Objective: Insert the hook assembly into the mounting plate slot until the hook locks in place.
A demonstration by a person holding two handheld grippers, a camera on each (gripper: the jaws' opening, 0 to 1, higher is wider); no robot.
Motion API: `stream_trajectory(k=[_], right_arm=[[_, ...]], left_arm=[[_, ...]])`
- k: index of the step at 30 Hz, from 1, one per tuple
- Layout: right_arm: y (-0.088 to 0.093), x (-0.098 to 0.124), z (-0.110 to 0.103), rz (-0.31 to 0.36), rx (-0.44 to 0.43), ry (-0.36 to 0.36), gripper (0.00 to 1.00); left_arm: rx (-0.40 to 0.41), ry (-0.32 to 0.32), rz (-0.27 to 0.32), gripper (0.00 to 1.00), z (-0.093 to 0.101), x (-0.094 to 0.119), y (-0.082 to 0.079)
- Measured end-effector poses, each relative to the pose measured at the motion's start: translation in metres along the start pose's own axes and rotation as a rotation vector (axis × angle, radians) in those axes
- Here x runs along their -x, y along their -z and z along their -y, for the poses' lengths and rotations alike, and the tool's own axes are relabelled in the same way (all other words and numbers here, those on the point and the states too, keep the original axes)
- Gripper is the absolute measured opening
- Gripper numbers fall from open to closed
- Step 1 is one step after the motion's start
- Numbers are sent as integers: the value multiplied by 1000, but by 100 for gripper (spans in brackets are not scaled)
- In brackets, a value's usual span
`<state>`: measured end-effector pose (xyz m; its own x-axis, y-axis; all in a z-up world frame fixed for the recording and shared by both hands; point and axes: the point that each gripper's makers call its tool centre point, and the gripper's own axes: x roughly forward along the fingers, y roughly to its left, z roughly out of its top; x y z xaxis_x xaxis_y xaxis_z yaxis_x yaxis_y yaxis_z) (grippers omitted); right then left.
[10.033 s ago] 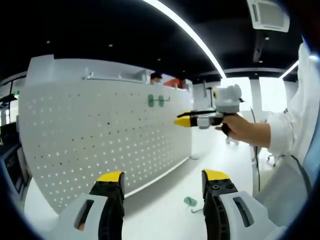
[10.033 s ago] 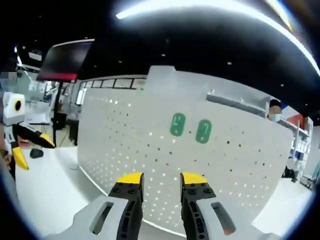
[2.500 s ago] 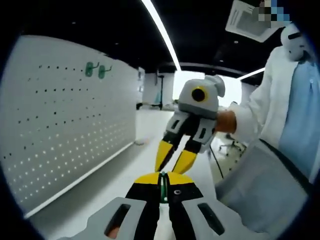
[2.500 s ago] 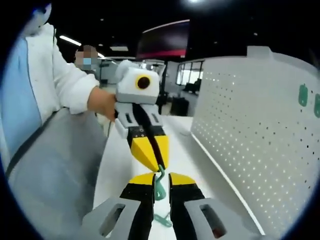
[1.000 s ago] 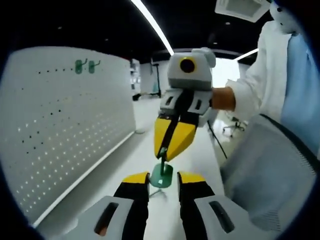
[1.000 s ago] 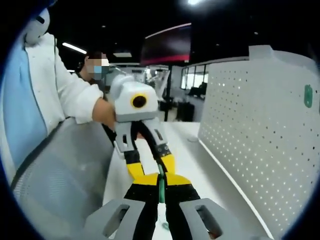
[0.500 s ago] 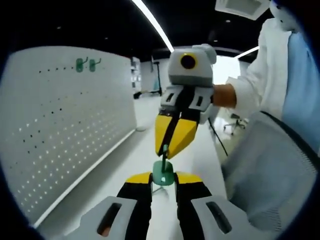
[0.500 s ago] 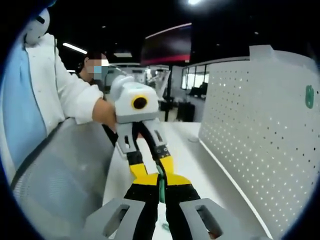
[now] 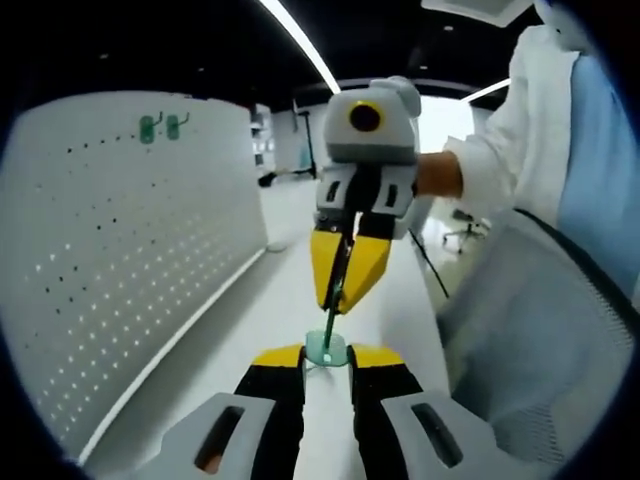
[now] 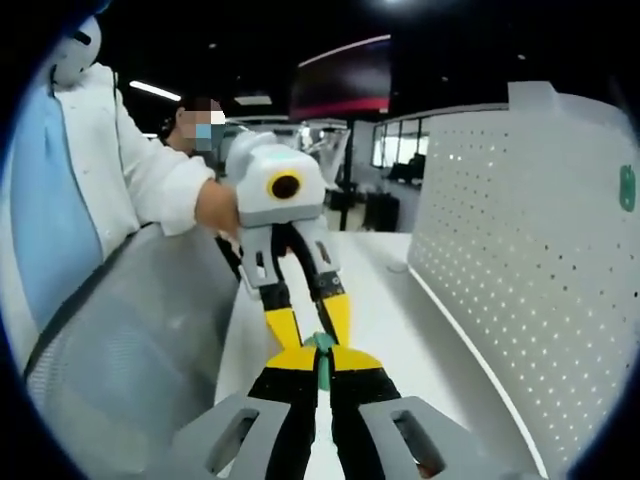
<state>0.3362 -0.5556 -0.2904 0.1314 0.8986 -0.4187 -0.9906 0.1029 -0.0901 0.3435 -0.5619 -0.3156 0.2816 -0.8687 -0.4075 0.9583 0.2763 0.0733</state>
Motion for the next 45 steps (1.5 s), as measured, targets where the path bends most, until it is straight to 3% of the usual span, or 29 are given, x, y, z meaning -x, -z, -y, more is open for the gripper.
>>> stream_trajectory(k=[12, 25, 30, 35, 45], right_arm=[[8, -8, -2, -99, 83, -19, 1], [22, -17, -5, -199, 119, -28, 1], [32, -22, -5, -271, 155, -24, 1], [34, -24, -5, -287, 164, -24, 1], [35, -28, -2, -294, 160, -14, 1]], left_arm=[[20, 8, -30, 16, 1, -2, 4], [11, 0, -101, 16, 2, -5, 14], [14, -3, -120, 16, 2, -6, 16], [13, -10, -140, 16, 1, -6, 20], [46, -11, -124, 16, -2, -5, 19]])
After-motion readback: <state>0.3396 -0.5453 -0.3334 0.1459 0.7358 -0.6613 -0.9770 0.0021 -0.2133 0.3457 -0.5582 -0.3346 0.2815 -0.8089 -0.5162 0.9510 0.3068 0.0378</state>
